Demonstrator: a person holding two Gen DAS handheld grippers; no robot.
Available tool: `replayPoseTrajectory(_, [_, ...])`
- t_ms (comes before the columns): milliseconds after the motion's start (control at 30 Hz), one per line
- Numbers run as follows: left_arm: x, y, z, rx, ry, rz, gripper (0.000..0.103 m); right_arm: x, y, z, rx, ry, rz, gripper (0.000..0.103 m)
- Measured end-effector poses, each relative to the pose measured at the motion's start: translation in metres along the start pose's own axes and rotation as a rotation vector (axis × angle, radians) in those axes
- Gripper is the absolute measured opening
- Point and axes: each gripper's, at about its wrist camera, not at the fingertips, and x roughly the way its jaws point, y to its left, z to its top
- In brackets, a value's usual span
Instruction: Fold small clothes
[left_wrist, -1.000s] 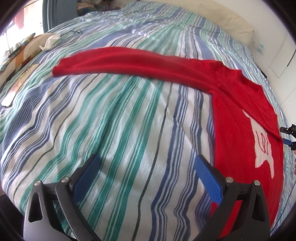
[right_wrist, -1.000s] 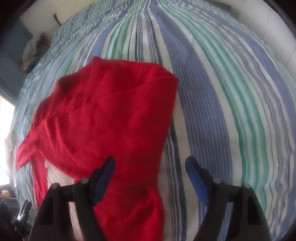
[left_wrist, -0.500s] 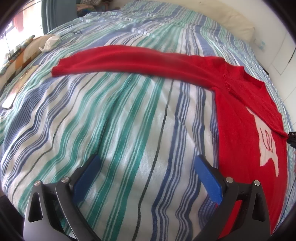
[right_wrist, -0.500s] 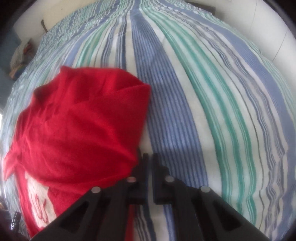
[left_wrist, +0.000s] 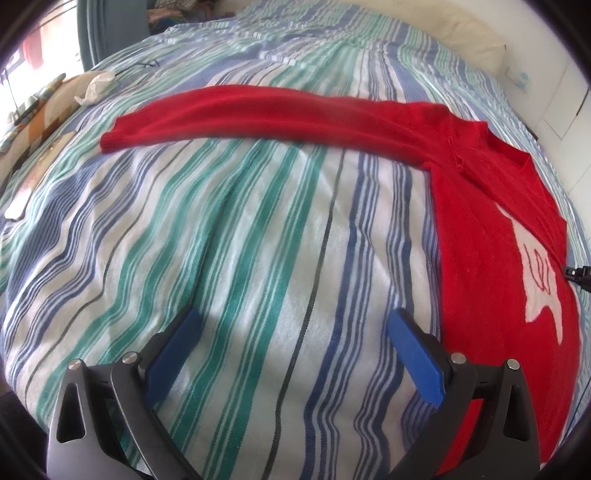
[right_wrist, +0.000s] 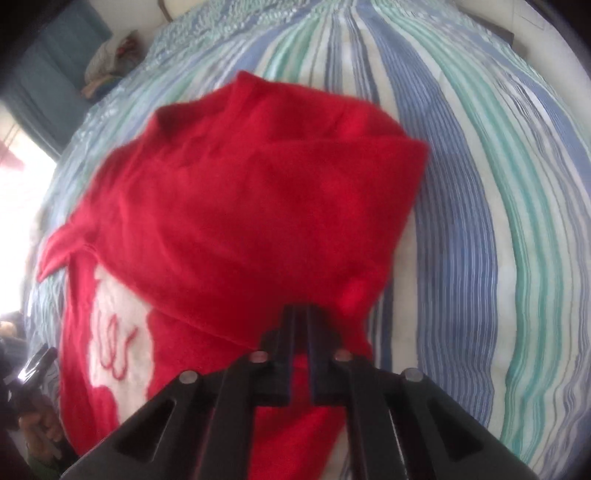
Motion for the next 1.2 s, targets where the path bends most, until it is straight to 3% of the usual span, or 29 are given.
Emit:
replayPoseTrajectory(133, [0.002,-0.001,-0.001,0.008,0.006,0.007,0.102,-0.024,-0.011,-0.023,0.084,-0.080,0.032,0.006])
replayPoseTrajectory(200, [0.003,-0.002,-0.001,0.014,0.008,0.016,0.102,-0.042,0.002,-0.036,0.035,-0.111,0.009,0.007])
replayPoseTrajectory(267, [0.004,-0.003,-0.002,0.020,0.009,0.026,0.102,-0.057,0.021,-0.051,-0.038,-0.128,-0.002,0.015])
replayPoseTrajectory(300, [0.005,-0.004,-0.002,0.024,0.009,0.031,0.102,-0.063,0.032,-0.062,-0.073,-0.132,-0.006,0.029])
replayPoseTrajectory(333, [0.005,-0.004,-0.002,0.028,0.008,0.035,0.102,-0.068,0.042,-0.074,-0.100,-0.138,-0.003,0.050])
replayPoseTrajectory(400, [0.006,-0.006,-0.004,0.039,0.008,0.046,0.102,-0.074,0.065,-0.099,-0.133,-0.171,0.008,0.070])
replayPoseTrajectory(533, [0.007,-0.008,-0.006,0.055,0.010,0.058,0.102,-0.071,0.094,-0.150,-0.149,-0.187,0.024,0.071])
replayPoseTrajectory(600, [0.001,-0.003,-0.002,0.031,0.027,0.021,0.101,-0.068,0.106,-0.173,-0.143,-0.191,0.040,0.071])
replayPoseTrajectory(767, [-0.024,0.047,0.042,-0.176,-0.056,-0.132,0.102,-0.081,0.123,-0.213,-0.176,-0.257,0.053,0.071])
replayPoseTrajectory(867, [-0.010,0.095,0.080,-0.329,-0.040,-0.176,0.102,-0.089,0.131,-0.225,-0.205,-0.291,0.056,0.071])
replayPoseTrajectory(1000, [0.036,0.159,0.111,-0.513,0.031,-0.103,0.101,-0.093,0.140,-0.229,-0.226,-0.298,0.071,0.071])
replayPoseTrajectory(1100, [0.056,0.182,0.121,-0.582,0.019,-0.079,0.098,-0.097,0.146,-0.231,-0.241,-0.312,0.067,0.071])
replayPoseTrajectory(1167, [0.060,0.184,0.126,-0.581,-0.027,-0.039,0.088,-0.099,0.148,-0.232,-0.241,-0.316,0.065,0.071])
replayPoseTrajectory(1200, [0.060,0.184,0.130,-0.576,-0.050,-0.023,0.068,-0.099,0.149,-0.233,-0.239,-0.313,0.067,0.071])
